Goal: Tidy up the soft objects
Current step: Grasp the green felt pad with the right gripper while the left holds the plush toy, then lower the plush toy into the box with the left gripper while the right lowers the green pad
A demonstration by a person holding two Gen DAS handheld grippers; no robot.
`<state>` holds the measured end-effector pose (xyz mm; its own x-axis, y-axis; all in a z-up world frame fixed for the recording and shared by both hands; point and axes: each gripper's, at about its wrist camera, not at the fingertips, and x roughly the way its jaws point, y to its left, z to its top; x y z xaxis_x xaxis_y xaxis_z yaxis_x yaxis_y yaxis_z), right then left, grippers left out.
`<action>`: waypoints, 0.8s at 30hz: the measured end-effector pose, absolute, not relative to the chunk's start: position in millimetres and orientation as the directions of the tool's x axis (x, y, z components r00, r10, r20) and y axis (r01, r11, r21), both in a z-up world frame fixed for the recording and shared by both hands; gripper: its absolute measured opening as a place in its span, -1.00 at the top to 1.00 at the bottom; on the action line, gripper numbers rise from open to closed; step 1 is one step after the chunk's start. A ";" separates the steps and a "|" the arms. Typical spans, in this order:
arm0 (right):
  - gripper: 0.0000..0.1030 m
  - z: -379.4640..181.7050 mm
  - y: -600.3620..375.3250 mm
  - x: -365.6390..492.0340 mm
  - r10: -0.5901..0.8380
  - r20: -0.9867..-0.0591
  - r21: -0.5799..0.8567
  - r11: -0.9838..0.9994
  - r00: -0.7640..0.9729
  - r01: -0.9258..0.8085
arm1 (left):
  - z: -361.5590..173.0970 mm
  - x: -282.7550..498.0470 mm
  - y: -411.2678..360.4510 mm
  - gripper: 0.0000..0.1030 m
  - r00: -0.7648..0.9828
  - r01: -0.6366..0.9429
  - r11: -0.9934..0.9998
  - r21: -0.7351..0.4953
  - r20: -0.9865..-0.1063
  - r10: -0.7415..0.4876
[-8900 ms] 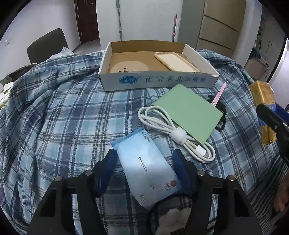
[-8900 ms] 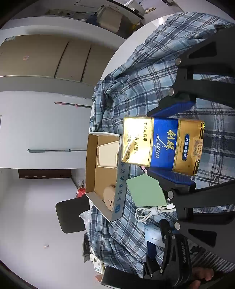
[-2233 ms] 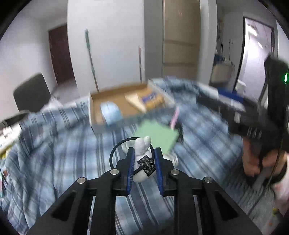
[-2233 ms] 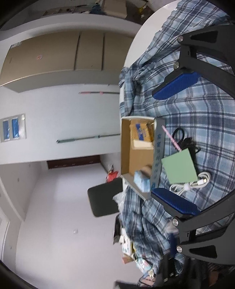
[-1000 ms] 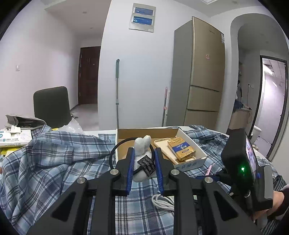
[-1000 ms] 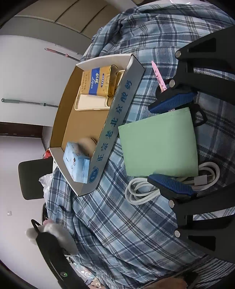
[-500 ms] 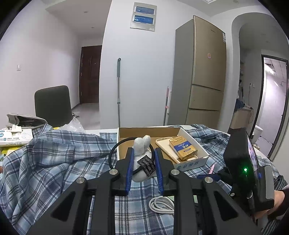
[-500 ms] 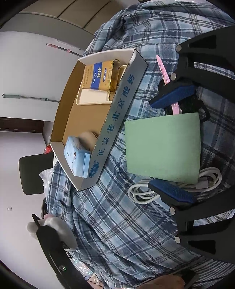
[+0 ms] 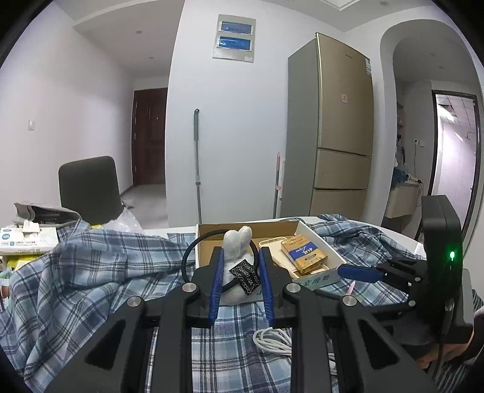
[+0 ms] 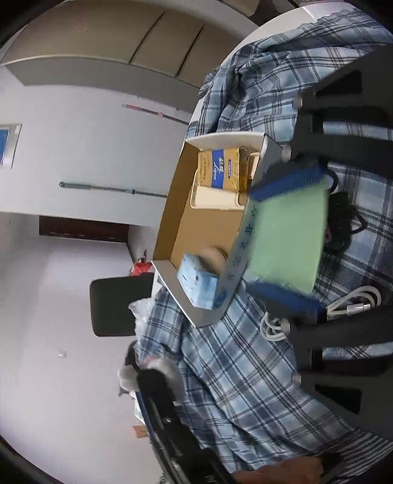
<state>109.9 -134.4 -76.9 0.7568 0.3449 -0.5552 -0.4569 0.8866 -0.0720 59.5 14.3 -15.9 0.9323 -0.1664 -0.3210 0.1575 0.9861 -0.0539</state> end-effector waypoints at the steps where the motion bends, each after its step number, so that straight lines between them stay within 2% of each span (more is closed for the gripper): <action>1: 0.02 -75.5 -136.3 110.7 0.350 -0.551 -0.060 0.889 0.757 -0.455 | -15.6 59.0 14.2 0.55 0.933 0.159 0.986 -0.053 -0.319 -0.167; 3: 0.02 -77.5 -137.4 116.5 0.366 -0.579 -0.029 0.884 0.729 -0.467 | -15.1 59.4 14.8 0.55 0.934 0.157 0.986 -0.054 -0.318 -0.166; 4: -0.07 -81.1 -135.8 121.1 0.366 -0.605 -0.017 0.882 0.707 -0.471 | -15.3 60.1 15.1 0.55 0.933 0.156 0.986 -0.055 -0.320 -0.165; 5: -0.20 -84.7 -135.6 125.9 0.356 -0.628 -0.009 0.886 0.692 -0.463 | -15.3 60.4 15.4 0.55 0.933 0.154 0.986 -0.055 -0.321 -0.164; 6: -0.53 -87.6 -137.7 128.0 0.343 -0.642 -0.004 0.893 0.686 -0.450 | -15.5 60.7 16.0 0.55 0.933 0.154 0.987 -0.056 -0.321 -0.164; 7: -0.69 -89.3 -139.6 132.1 0.341 -0.653 0.012 0.897 0.677 -0.441 | -15.8 60.9 16.4 0.55 0.933 0.153 0.987 -0.057 -0.321 -0.164; 11: -0.69 -94.4 -151.5 142.8 0.377 -0.679 0.095 0.896 0.629 -0.435 | -16.4 61.6 16.3 0.55 0.930 0.158 0.986 -0.055 -0.327 -0.167; 17: -0.69 -117.7 -139.3 156.6 0.342 -0.782 0.076 0.882 0.521 -0.465 | -17.0 63.2 16.0 0.55 0.925 0.162 0.985 -0.055 -0.339 -0.171; 21: -0.37 -120.5 -133.5 155.3 0.309 -0.787 0.027 0.883 0.535 -0.470 | -17.5 63.9 15.1 0.55 0.926 0.161 0.985 -0.055 -0.338 -0.170; 24: -0.35 -116.4 -140.3 154.4 0.325 -0.772 0.052 0.888 0.546 -0.456 | -17.5 63.7 15.3 0.55 0.925 0.161 0.985 -0.055 -0.338 -0.170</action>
<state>154.4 -140.3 -116.4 0.5460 0.3253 -0.7720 -0.4563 0.8883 0.0516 63.7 15.3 -17.5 0.9255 -0.1699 -0.3385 0.1609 0.9854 -0.0549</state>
